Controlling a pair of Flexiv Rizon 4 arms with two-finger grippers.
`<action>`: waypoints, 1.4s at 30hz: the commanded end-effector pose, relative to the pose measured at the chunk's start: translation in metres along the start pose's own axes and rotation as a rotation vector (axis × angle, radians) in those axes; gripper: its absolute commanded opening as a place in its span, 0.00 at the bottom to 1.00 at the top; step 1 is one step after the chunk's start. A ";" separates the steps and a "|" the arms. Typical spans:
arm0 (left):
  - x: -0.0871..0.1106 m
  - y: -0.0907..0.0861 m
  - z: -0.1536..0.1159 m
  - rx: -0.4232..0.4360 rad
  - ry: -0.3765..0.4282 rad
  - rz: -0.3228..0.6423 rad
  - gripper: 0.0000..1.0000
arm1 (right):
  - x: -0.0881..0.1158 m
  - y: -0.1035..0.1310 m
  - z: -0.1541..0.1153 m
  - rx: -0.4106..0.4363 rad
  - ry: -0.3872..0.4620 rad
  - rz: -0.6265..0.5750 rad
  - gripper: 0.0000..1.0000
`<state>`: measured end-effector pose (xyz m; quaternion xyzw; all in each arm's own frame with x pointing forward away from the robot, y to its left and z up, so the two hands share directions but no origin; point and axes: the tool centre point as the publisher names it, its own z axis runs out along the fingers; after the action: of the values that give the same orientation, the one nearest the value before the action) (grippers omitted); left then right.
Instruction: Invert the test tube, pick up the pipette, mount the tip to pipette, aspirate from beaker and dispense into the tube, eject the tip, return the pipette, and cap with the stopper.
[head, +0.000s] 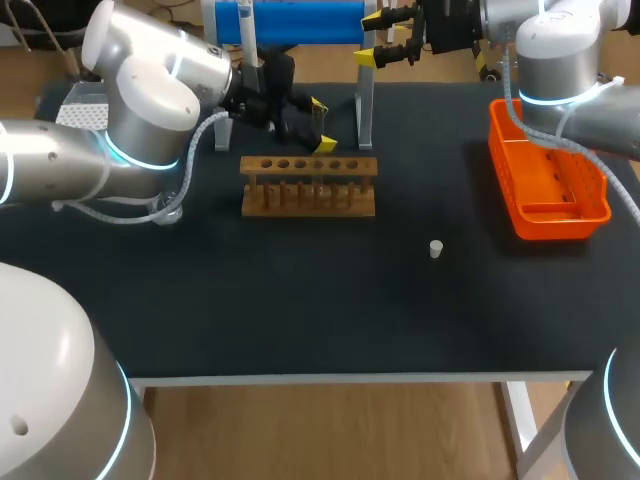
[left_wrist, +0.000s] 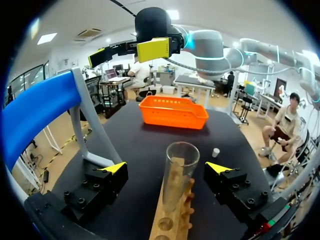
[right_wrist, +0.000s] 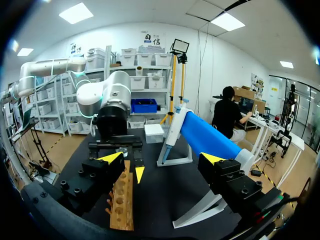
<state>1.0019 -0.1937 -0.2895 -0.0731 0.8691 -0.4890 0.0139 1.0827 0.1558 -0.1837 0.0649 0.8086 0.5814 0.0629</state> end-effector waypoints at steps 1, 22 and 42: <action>-0.002 0.002 0.001 -0.006 0.003 -0.003 1.00 | -0.001 0.001 -0.001 0.003 0.004 0.001 1.00; -0.002 0.014 0.002 -0.036 -0.004 -0.006 1.00 | -0.001 0.001 -0.001 0.003 0.004 0.001 1.00; -0.005 0.015 0.002 -0.012 -0.043 0.052 1.00 | -0.001 0.001 -0.001 0.003 0.004 0.001 1.00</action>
<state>1.0063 -0.1847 -0.3028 -0.0602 0.8739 -0.4805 0.0418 1.0826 0.1558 -0.1838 0.0649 0.8086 0.5814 0.0629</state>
